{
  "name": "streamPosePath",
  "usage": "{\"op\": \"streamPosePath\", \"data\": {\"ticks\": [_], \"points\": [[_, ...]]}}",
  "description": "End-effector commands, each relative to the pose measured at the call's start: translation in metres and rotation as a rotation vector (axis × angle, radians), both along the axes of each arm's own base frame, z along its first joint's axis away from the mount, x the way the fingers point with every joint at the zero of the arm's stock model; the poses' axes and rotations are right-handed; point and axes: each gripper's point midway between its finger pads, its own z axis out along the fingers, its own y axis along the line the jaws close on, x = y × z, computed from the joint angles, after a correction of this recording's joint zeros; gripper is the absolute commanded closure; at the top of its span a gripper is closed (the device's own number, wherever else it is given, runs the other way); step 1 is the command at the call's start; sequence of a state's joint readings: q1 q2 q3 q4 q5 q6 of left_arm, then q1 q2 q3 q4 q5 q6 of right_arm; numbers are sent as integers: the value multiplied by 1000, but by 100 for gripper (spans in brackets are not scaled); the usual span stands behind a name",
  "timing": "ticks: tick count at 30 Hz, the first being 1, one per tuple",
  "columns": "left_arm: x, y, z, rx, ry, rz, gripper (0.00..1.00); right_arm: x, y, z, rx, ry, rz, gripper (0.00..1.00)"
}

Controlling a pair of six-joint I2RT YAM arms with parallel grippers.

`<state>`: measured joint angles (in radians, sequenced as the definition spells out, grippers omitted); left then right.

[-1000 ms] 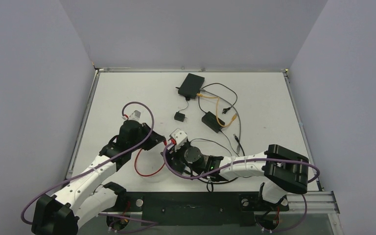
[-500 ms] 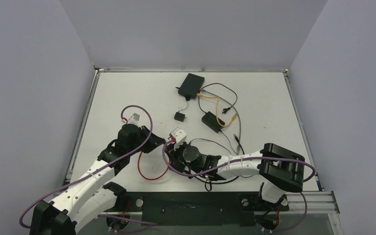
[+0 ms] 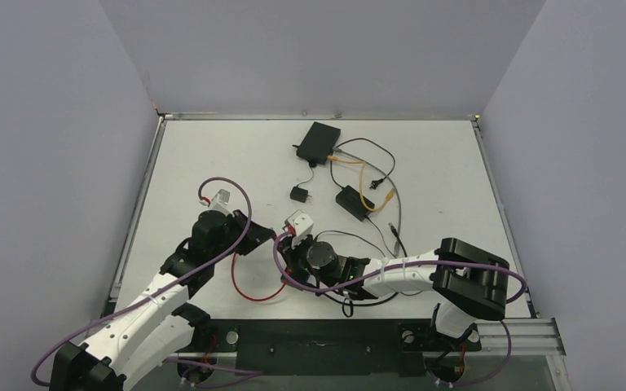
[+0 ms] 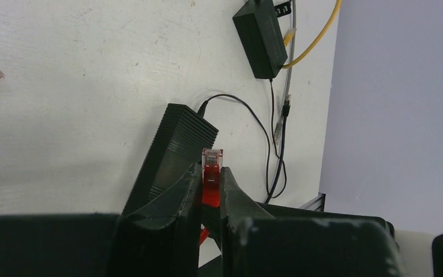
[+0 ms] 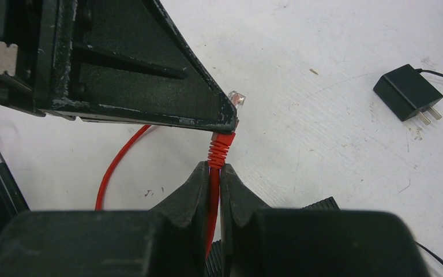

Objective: Insert the plug into the switch port
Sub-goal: Pick up the connector from the center of the board.

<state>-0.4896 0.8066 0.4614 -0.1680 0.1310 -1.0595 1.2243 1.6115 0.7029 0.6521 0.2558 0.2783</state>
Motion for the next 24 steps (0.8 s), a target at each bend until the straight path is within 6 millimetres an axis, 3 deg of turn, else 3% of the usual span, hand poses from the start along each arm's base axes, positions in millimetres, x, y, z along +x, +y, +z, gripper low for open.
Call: {"op": "streamPosePath", "data": {"ticks": [1,4,6,12,13,17,24], "points": [[-8,-27,41,-154,-169,-150,88,-7,7,35,127,-26,50,100],[-12,-28,43,-167,-211,-177,72,-12,4,37,131,-30,67,100],[-15,-29,48,-150,-241,-207,68,-17,-1,35,121,-31,91,100],[-25,-28,52,-52,-274,-306,61,-36,-24,27,85,-38,169,100],[-27,-29,55,-42,-292,-335,60,-41,-27,37,101,-56,195,100],[-33,-29,57,-7,-307,-398,58,-56,-39,32,66,-59,268,100],[-61,-40,64,-24,-315,-602,58,-83,-60,32,38,-59,425,100]]}}
